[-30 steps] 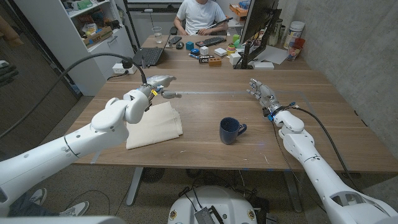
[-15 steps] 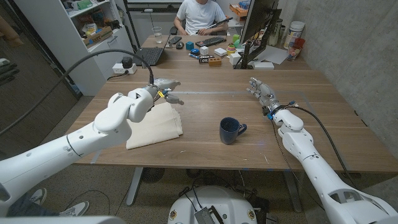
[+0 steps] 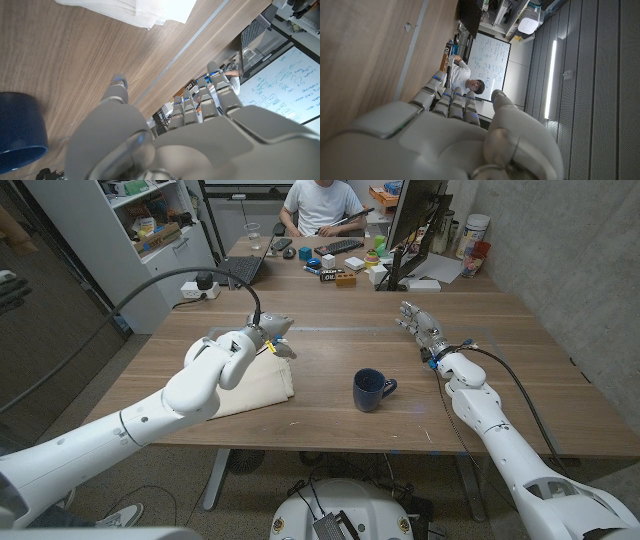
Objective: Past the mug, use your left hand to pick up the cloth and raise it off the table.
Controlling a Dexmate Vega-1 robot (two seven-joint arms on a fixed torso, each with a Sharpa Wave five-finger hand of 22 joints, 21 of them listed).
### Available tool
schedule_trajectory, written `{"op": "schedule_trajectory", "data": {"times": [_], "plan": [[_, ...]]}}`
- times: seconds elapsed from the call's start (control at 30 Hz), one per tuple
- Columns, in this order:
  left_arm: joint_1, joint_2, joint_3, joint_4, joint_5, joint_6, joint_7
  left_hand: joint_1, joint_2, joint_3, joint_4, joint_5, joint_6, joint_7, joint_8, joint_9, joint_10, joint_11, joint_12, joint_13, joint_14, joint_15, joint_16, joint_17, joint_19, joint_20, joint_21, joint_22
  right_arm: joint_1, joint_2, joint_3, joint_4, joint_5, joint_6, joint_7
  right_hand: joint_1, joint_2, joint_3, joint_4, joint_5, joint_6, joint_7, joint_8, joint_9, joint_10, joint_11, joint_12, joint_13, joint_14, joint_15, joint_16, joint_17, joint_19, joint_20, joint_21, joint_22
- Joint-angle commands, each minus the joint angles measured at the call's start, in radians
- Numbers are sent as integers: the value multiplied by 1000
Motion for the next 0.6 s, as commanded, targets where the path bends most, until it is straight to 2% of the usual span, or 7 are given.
{"op": "schedule_trajectory", "data": {"times": [0.03, 0.2, 0.5, 0.6], "plan": [[114, -22, -93, -62, 75, -76, -28, -2, -11, -3, 2, 8, 15, 0, 8, 5, 14, 2, 10, 7, 11, -1, 5, 5, 13, 2, 10, 1, 12, 2, -3, 5, -8, -6, -3, -3, -3, 0, -1, 5, 2, -9, 3, 5, 10, 1, 3, 6, 8, 1, 8, 1, 3, 7, 4, 1], [154, -30, -128, -70, 74, -77, -47, -2, -11, -5, 3, 8, 15, 1, 8, 5, 14, 4, 11, 10, 11, 0, 3, 5, 18, 2, 10, 0, 21, -9, -10, -1, -21, -20, -5, -3, -3, 0, -1, 5, 1, -10, 3, 5, 10, 1, 3, 6, 8, 1, 8, 1, 2, 8, 4, 1], [254, -4, -200, -100, 33, -49, -53, 0, -7, -7, 5, 8, 13, 7, 6, 5, 5, 10, 10, 17, 4, 4, -1, 6, 25, 3, 8, -3, 34, -18, -12, -9, -30, -32, -15, -4, -4, -1, -1, 5, 1, -10, 3, 5, 10, 1, 3, 6, 8, 1, 8, 0, 1, 9, 3, 1], [272, 2, -201, -114, 50, -36, -74, 1, -4, -7, 6, 8, 12, 9, 5, 5, 4, 9, 11, 19, 4, 4, -1, 6, 27, 3, 7, -3, 44, -20, -18, -7, -36, -35, -13, -4, -4, -1, -1, 5, 0, -10, 3, 5, 10, 2, 3, 6, 9, 1, 8, 0, 1, 10, 3, 1]]}}
